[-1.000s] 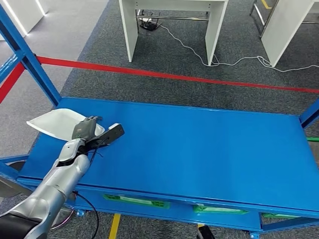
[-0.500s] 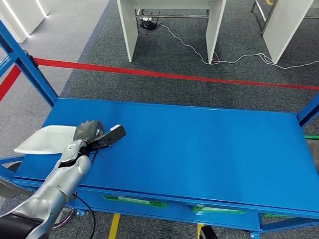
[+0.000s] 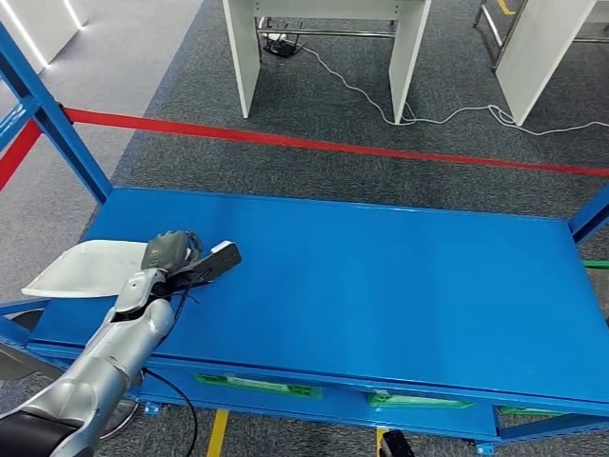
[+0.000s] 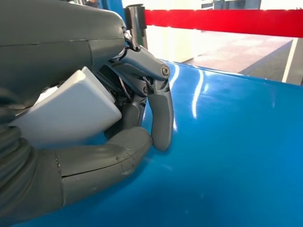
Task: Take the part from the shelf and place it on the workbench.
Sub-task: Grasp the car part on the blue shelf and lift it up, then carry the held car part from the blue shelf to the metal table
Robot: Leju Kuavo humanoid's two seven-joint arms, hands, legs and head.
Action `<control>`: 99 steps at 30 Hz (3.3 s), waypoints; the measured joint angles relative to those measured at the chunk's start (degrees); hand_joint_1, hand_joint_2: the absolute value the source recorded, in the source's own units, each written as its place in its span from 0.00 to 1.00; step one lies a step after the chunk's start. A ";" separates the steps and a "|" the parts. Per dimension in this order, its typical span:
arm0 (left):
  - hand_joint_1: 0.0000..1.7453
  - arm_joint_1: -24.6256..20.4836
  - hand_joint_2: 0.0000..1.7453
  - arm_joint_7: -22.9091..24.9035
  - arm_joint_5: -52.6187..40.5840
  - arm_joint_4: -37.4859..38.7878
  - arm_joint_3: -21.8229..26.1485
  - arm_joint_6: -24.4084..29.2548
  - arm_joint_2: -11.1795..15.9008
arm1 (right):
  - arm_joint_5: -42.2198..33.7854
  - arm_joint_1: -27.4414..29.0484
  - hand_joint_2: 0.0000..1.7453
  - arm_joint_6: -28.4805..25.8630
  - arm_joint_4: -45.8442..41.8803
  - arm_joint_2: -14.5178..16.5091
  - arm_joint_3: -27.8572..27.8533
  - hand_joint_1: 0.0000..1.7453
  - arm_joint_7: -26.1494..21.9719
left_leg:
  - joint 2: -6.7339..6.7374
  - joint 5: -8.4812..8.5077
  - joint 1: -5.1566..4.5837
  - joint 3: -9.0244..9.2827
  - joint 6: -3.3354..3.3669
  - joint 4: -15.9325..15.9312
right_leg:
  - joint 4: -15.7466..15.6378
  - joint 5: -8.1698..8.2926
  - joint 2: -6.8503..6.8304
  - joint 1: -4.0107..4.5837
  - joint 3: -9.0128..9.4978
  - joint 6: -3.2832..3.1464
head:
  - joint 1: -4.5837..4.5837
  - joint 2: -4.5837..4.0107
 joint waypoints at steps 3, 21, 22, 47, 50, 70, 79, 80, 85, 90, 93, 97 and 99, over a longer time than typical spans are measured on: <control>1.00 -0.16 1.00 -0.10 0.06 0.00 0.18 0.51 -0.15 | -0.01 -0.02 0.00 -0.01 -0.01 -0.01 -0.01 0.00 0.00 | 0.21 0.33 0.27 0.29 0.83 -0.59 | 6.55 -3.89 -0.15 -0.04 -3.20 0.60 | 0.23 0.00; 1.00 1.92 1.00 -5.74 -6.37 -0.44 0.16 21.11 1.07 | 0.61 -0.04 0.00 0.05 -0.01 -0.05 -0.03 0.00 0.08 | 0.04 -7.70 0.24 -7.43 -1.93 16.46 | -0.26 0.26 -0.28 -0.13 0.33 -1.82 | 0.01 0.00; 1.00 2.27 1.00 -5.71 -7.18 -0.66 0.16 22.03 1.19 | 0.58 -0.01 0.00 0.05 -0.01 -0.05 -0.03 0.00 0.05 | 0.04 -7.09 0.25 -7.64 -1.91 16.76 | -0.25 0.21 -0.24 -0.12 0.39 -1.84 | 0.00 0.00; 1.00 9.59 1.00 -10.20 -11.95 -21.85 0.13 23.97 -0.99 | -0.70 0.99 0.00 -0.54 0.01 -0.08 -0.03 0.00 -0.70 | -0.02 -1.42 -0.12 -0.75 -0.91 1.59 | -0.46 0.78 -0.23 0.11 -0.24 -1.17 | 0.08 0.00; 1.00 10.02 1.00 -10.20 -11.81 -23.04 -0.02 23.91 -1.00 | -0.70 1.00 0.00 -0.51 0.01 -0.08 -0.02 0.00 -0.98 | 0.00 -6.78 0.10 -4.89 -1.68 11.58 | -0.57 0.85 -0.30 -0.05 -0.17 -1.57 | -0.11 0.00; 1.00 16.82 1.00 -13.66 1.42 -34.31 -5.20 21.10 -2.03 | -0.99 2.01 0.00 -1.21 0.01 -0.16 -0.38 0.00 -1.19 | 0.38 1.51 -0.10 -1.59 1.42 0.00 | 10.33 -5.44 -0.20 0.07 -2.13 0.68 | 0.43 0.00; 1.00 19.51 1.00 -15.56 7.09 -38.85 -7.72 18.01 -1.99 | -0.56 2.32 0.00 -1.65 0.05 -0.28 -0.48 0.00 -1.16 | 0.15 -1.44 0.01 -4.10 -1.31 4.16 | -1.45 -0.63 -0.37 0.00 2.91 -1.58 | 0.21 0.00; 1.00 19.74 1.00 -15.92 8.09 -39.22 -7.93 17.44 -1.96 | -0.51 2.33 0.00 -1.65 0.05 -0.29 -0.50 0.00 -1.16 | 0.13 -4.30 0.08 -4.98 -1.58 7.46 | -1.43 -0.16 -0.43 0.04 2.36 -1.77 | 0.12 0.00; 1.00 21.24 1.00 -16.40 9.68 -40.86 -8.45 17.02 -1.83 | -0.28 2.37 0.00 -1.72 0.05 -0.30 -0.55 0.00 -1.19 | 0.12 -5.65 0.08 -1.89 -1.30 12.16 | -0.88 1.99 -0.56 0.32 -1.01 -1.72 | 0.04 0.00; 1.00 21.86 1.00 -16.33 9.10 -42.93 -8.46 17.96 -1.57 | -0.70 2.27 0.00 -1.75 0.05 -0.29 -0.61 0.00 -1.24 | 0.05 -4.86 -0.66 6.44 0.19 -1.17 | -0.66 3.91 -0.63 0.40 -2.36 -0.53 | 0.12 0.00; 1.00 22.34 1.00 -15.82 7.80 -43.52 -8.45 18.19 -1.28 | -0.79 2.35 0.00 -1.81 0.05 -0.31 -0.66 0.00 -1.24 | 0.37 -3.17 -0.42 5.44 1.19 -1.90 | 0.31 2.65 -0.58 0.23 -3.31 0.32 | 0.20 0.00; 1.00 22.54 1.00 -14.63 5.39 -43.89 -8.44 17.81 -0.90 | -0.87 2.35 0.00 -1.85 0.05 -0.34 -0.75 0.00 -1.24 | 0.62 -0.79 -0.51 2.58 1.91 -1.88 | 12.52 -6.42 -0.57 0.03 -6.71 1.00 | 0.60 0.00; 1.00 22.60 1.00 -14.25 4.83 -43.89 -8.45 17.44 -0.68 | -1.01 2.34 0.00 -1.84 0.05 -0.36 -0.80 0.00 -1.25 | 0.69 0.25 -0.63 0.94 1.82 -1.57 | 15.09 -5.58 -0.57 0.03 -5.74 1.10 | 0.60 0.00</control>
